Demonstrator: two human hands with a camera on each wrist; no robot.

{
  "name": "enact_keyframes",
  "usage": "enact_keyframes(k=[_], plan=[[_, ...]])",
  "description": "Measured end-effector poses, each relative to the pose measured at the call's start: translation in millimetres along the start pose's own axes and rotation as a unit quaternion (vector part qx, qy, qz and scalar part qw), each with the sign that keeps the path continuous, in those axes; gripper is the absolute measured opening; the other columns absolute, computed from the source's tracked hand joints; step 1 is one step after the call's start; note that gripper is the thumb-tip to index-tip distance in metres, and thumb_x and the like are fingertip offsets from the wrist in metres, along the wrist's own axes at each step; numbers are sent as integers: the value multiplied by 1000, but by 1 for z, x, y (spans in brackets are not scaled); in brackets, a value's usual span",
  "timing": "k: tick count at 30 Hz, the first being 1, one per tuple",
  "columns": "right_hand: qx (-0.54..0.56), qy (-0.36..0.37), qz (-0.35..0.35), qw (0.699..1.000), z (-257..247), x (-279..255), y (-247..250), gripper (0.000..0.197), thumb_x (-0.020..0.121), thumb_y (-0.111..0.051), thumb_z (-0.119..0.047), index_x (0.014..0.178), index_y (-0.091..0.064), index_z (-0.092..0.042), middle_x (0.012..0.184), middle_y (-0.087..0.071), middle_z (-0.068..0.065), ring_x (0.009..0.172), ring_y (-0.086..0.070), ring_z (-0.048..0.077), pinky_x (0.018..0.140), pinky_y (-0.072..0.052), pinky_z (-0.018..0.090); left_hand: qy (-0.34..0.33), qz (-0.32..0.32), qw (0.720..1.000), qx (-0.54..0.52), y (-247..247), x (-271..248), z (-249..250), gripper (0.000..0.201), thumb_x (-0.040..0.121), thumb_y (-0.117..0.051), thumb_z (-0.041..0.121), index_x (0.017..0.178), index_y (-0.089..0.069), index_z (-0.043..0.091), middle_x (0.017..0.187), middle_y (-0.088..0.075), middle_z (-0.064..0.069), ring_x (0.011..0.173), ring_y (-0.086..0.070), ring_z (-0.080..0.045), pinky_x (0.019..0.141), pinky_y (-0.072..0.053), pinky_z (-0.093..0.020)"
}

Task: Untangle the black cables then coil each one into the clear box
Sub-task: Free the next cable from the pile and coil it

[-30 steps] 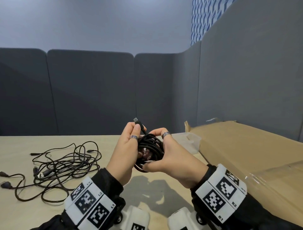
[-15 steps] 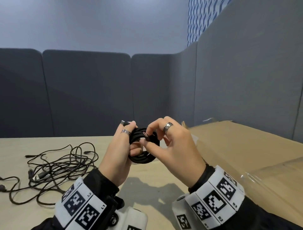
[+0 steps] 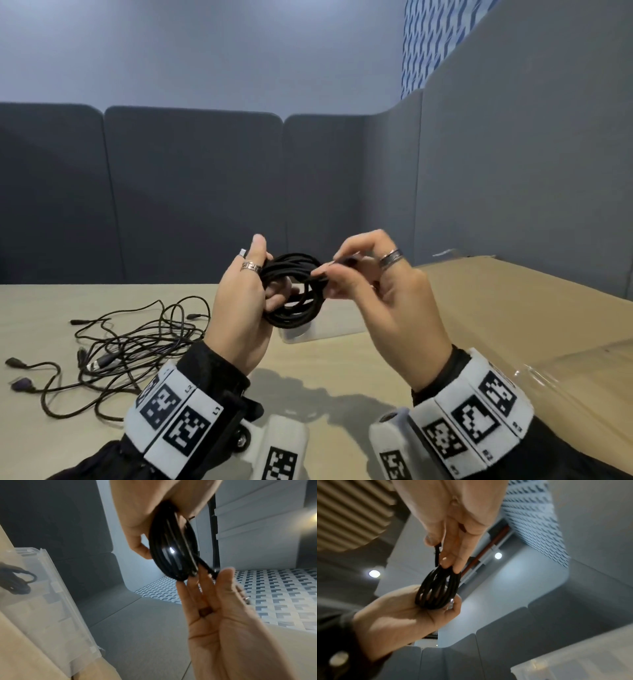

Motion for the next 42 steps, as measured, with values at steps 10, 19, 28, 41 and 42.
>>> enact_keyframes(k=[10,19,28,41,42], plan=[[207,-220,93,949,4,8,10,13,99,-41,-14,87,-36,-12,72,-71,14,56,-63,23,61,-59,32,-9,-167,985,-38,-1,-8,-6,13,74,-56,11,76,-43,13,60,-56,-1,57,-60,-15,66,-53,-22],[348,-263,44,899,4,8,11,13,99,-39,-20,88,-37,-13,94,-72,19,80,-70,31,82,-55,44,71,-94,988,-96,6,-5,-7,30,77,-62,28,90,-64,1,48,-37,6,55,-44,-9,110,-28,-43],[308,-293,-34,904,10,9,14,21,92,-52,-6,79,-37,-13,89,-72,22,75,-71,29,79,-56,39,-37,-67,997,-28,3,-3,-6,14,91,-48,7,102,-54,12,52,-58,7,50,-58,-1,56,-50,-15],[-62,-231,-188,953,12,-3,1,16,96,-49,-22,84,-57,-13,58,-50,-15,57,-40,4,57,-33,20,-37,-118,992,22,10,-1,-10,47,68,-74,3,109,-55,17,64,-59,3,58,-59,-7,58,-50,-18],[-71,-213,-168,960,11,-2,3,23,94,-52,-29,81,-57,-11,56,-44,-10,54,-36,7,54,-30,22,-21,-140,990,15,11,-2,-10,48,69,-71,6,113,-56,17,73,-63,-2,67,-64,-11,63,-53,-21]])
Point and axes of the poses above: each hand's wrist, its own x-axis towards the middle knuckle, its own y-axis out of the back of the hand, z = x × y, the point moved 1 cm from there along x, towards the middle knuckle
